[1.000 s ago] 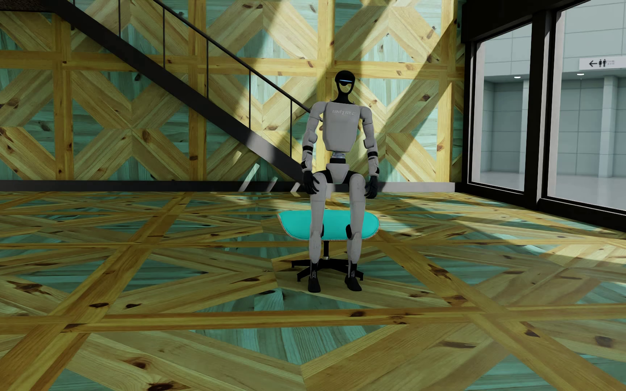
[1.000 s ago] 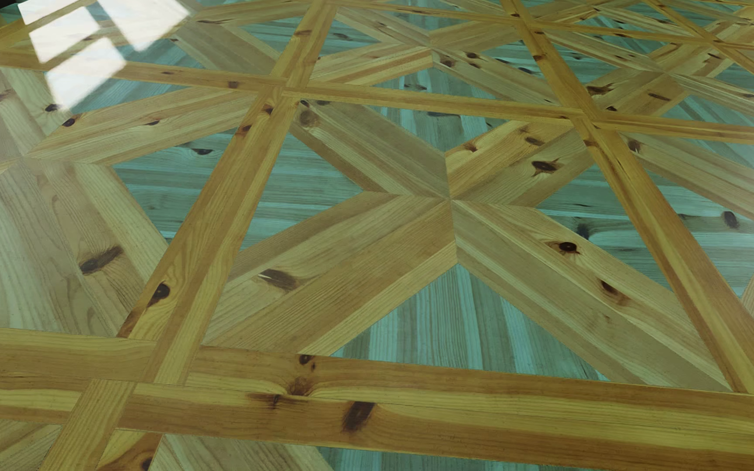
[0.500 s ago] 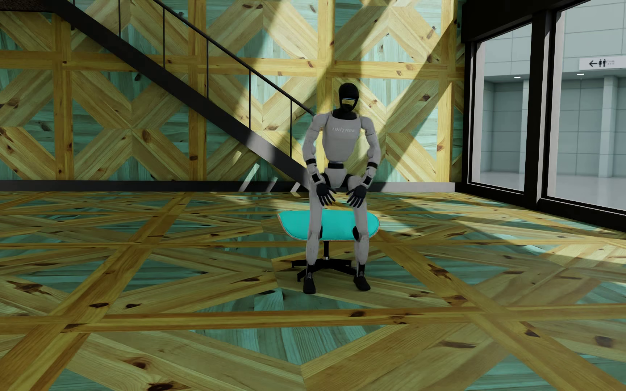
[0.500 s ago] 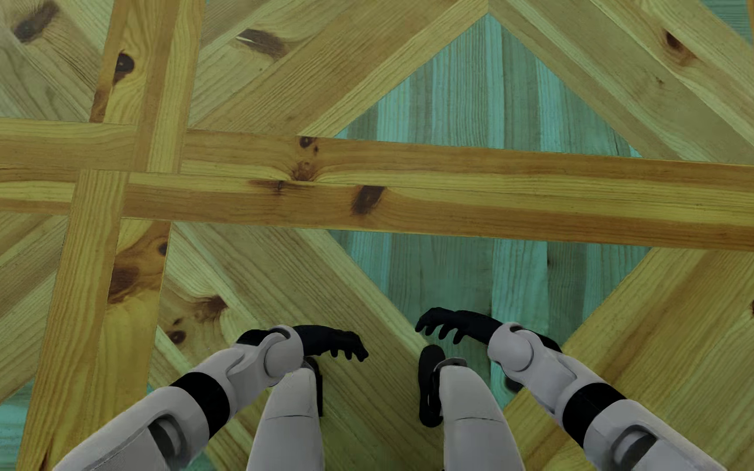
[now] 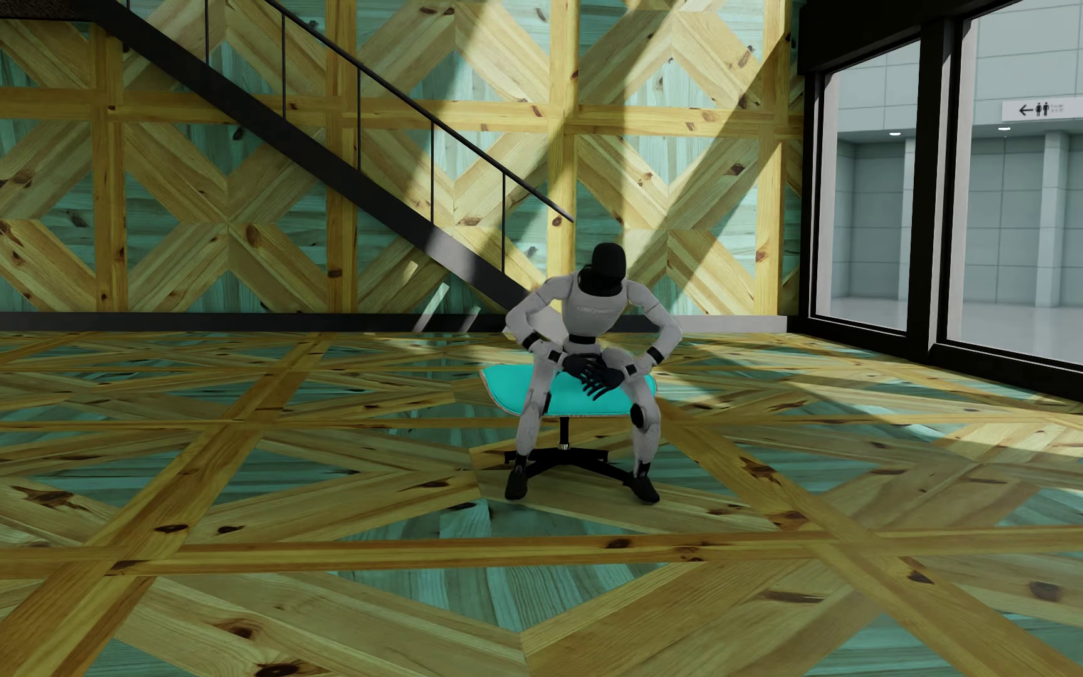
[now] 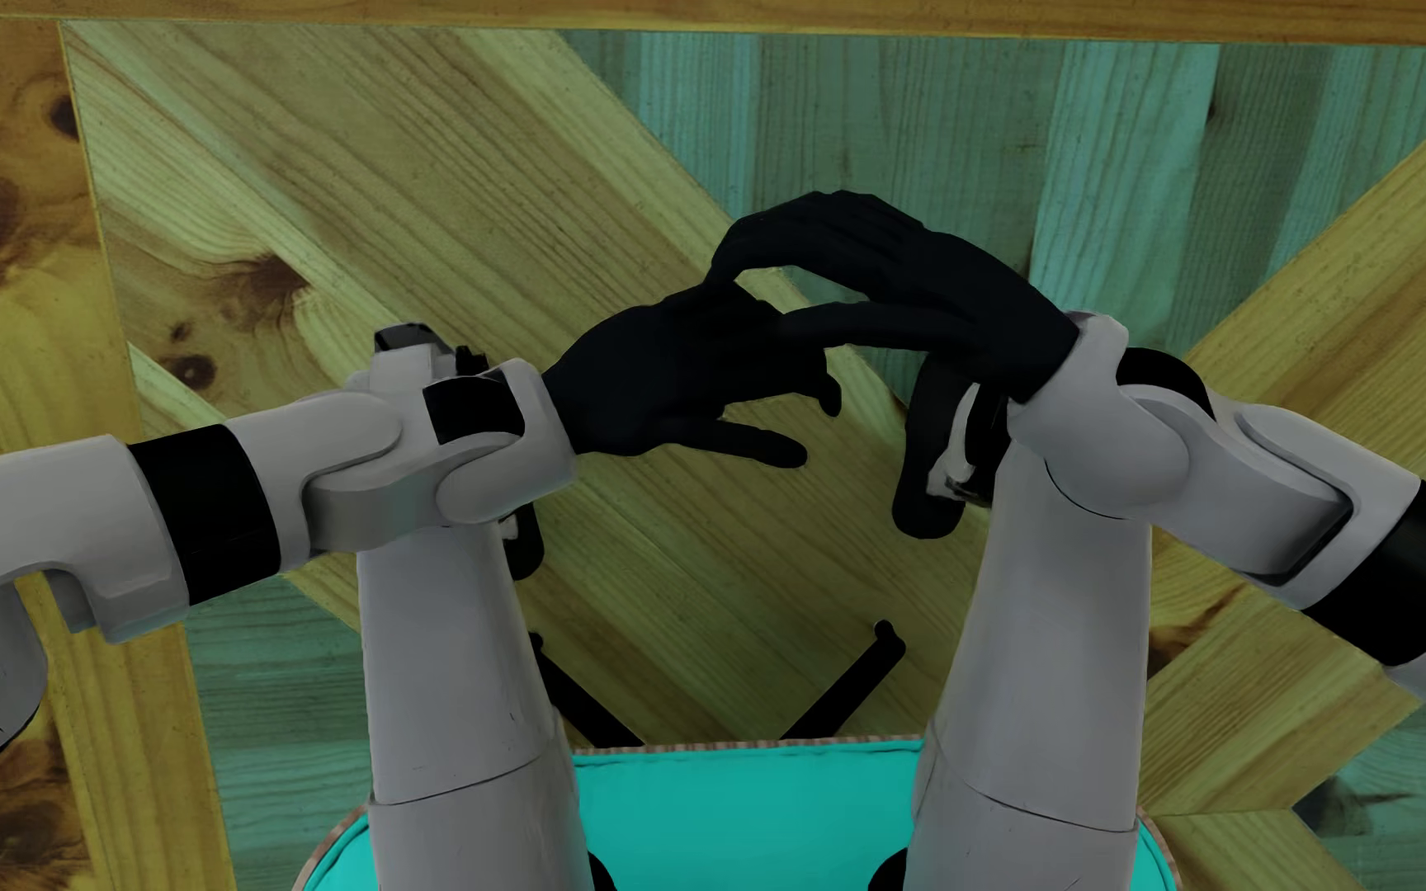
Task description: Sit on the teal chair
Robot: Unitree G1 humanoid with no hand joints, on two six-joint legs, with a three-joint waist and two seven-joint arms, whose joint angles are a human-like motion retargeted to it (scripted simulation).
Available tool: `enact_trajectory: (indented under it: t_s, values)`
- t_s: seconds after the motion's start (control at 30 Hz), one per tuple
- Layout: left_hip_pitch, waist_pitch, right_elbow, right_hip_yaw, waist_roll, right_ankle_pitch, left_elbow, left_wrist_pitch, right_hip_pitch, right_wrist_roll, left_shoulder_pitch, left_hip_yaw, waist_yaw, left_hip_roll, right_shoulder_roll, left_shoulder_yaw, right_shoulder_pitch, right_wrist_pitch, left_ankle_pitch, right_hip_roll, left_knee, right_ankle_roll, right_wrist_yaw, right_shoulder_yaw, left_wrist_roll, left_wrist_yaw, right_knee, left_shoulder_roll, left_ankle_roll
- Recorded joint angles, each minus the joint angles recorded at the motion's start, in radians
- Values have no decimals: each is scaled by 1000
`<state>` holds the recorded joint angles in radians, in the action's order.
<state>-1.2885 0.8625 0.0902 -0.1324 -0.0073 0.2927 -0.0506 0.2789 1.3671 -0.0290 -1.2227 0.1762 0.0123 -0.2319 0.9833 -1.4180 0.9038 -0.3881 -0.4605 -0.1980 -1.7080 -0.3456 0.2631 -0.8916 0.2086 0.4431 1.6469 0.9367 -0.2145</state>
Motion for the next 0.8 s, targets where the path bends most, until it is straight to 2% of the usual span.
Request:
enact_trajectory:
  t_s: [0.13, 0.2, 0.27, 0.4, 0.5, 0.57, 0.63, 0.67, 0.7, 0.77, 0.8]
  values:
    - [-102, 29, 127, -29, 1, 20, 119, 6, 102, -33, -32, 39, -1, -7, 70, 0, -14, -20, -41, 0, -188, 4, 57, 50, -26, 66, 185, 102, -8]
    - [-113, 27, 136, -35, 3, 19, 128, -4, 108, -31, 7, 49, -3, -6, 69, 45, -49, -12, -38, -2, -245, 15, 43, 90, -27, 58, 244, 115, -9]
    - [-103, 14, 113, -34, 4, 14, 102, -20, 89, -11, 82, 58, -5, -5, 38, 123, -86, 5, -27, 3, -284, 30, 4, 126, -11, 17, 285, 100, -4]
    - [-22, -23, -4, -33, 0, -13, -19, -42, 6, 43, 272, 60, -7, -8, -49, 329, -169, 48, 7, 5, -326, 59, -109, 181, 24, -103, 333, 1, -1]
    - [81, -61, -136, -22, 9, -47, -189, -46, -104, 111, 472, 46, -5, -10, -166, 537, -315, 69, 43, -5, -306, 70, -186, 290, 62, -198, 311, -146, 10]
    - [127, -86, -204, -18, 19, -67, -293, -70, -159, 133, 586, 45, 0, 1, -245, 667, -420, 88, 64, -6, -300, 75, -200, 385, 63, -200, 301, -264, 22]
    - [177, -112, -295, -14, 21, -82, -392, -96, -204, 129, 689, 37, 2, 11, -341, 792, -513, 97, 79, 0, -286, 89, -144, 464, 20, -135, 287, -381, 35]
    - [196, -127, -342, -14, 20, -85, -434, -115, -221, 115, 734, 35, 1, 18, -387, 844, -553, 107, 85, 0, -282, 95, -105, 505, -17, -78, 285, -436, 39]
    - [217, -141, -384, -14, 17, -87, -469, -146, -236, 93, 775, 30, 1, 25, -431, 888, -591, 130, 86, 2, -279, 104, -64, 537, -64, -58, 285, -481, 46]
    - [260, -172, -502, -12, 7, -80, -562, -171, -264, 2, 841, 20, -2, 30, -511, 951, -646, 166, 79, 9, -277, 127, -20, 577, -182, -90, 292, -531, 60]
    - [273, -192, -575, -12, 4, -72, -626, -171, -275, -26, 871, 20, -2, 34, -541, 974, -669, 162, 82, 12, -279, 137, 1, 595, -194, -106, 296, -536, 59]
